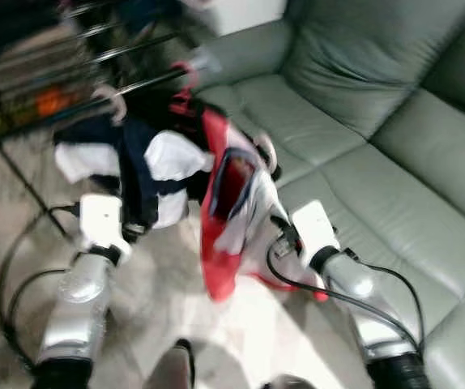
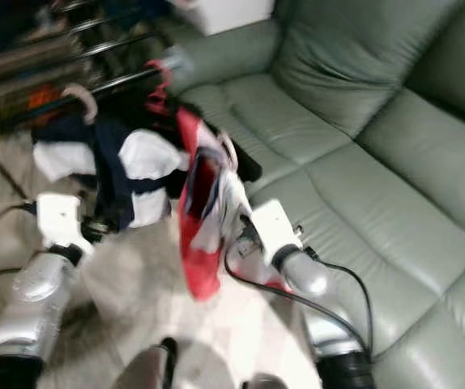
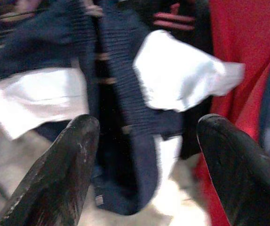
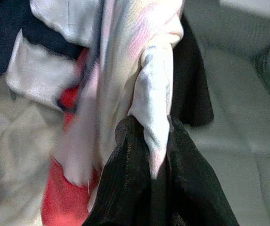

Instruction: Hang hanger

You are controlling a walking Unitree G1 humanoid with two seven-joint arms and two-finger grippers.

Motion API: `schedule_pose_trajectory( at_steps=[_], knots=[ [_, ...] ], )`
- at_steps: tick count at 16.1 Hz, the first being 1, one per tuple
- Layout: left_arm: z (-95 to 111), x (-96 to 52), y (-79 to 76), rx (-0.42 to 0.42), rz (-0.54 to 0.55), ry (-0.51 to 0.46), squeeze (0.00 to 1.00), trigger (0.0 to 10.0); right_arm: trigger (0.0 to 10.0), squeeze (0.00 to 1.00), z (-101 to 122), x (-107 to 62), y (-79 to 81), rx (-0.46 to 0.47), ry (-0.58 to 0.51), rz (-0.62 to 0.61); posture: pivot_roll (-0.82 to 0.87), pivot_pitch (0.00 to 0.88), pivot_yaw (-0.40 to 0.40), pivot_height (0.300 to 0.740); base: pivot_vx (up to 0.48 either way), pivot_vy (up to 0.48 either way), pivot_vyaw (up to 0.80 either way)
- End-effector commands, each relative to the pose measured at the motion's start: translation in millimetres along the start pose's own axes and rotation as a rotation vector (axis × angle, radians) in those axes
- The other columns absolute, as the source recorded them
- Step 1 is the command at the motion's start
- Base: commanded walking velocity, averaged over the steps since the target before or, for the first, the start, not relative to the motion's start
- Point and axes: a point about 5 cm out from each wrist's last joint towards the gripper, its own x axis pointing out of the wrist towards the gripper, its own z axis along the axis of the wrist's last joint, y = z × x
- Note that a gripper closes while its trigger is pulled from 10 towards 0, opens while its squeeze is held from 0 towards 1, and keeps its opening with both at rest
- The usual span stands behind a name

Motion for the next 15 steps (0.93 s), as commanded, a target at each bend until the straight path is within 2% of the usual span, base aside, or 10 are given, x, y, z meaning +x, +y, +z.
schedule_pose_trajectory(
  at_steps=[1,8,15],
  knots=[
    [0.9,0.8,-2.2,-0.004,0.002,0.001,0.00,10.0,10.0,0.00,16.3,-1.2,-2.9,-0.023,-0.085,-0.020,-0.04,0.084,-0.025,0.740,0.000,0.000,0.80],
    [-0.6,-1.2,-2.5,-0.005,0.012,0.013,0.00,10.0,10.0,0.00,14.7,-2.7,-1.8,-0.015,-0.090,-0.016,-0.04,0.089,-0.027,0.740,0.000,0.000,0.74],
    [-5.1,-6.8,-3.1,-0.013,0.001,0.021,0.00,10.0,10.0,0.00,10.5,-20.8,-12.9,-0.031,-0.098,-0.181,-0.04,0.090,-0.030,0.740,0.000,0.452,0.00]
  ],
)
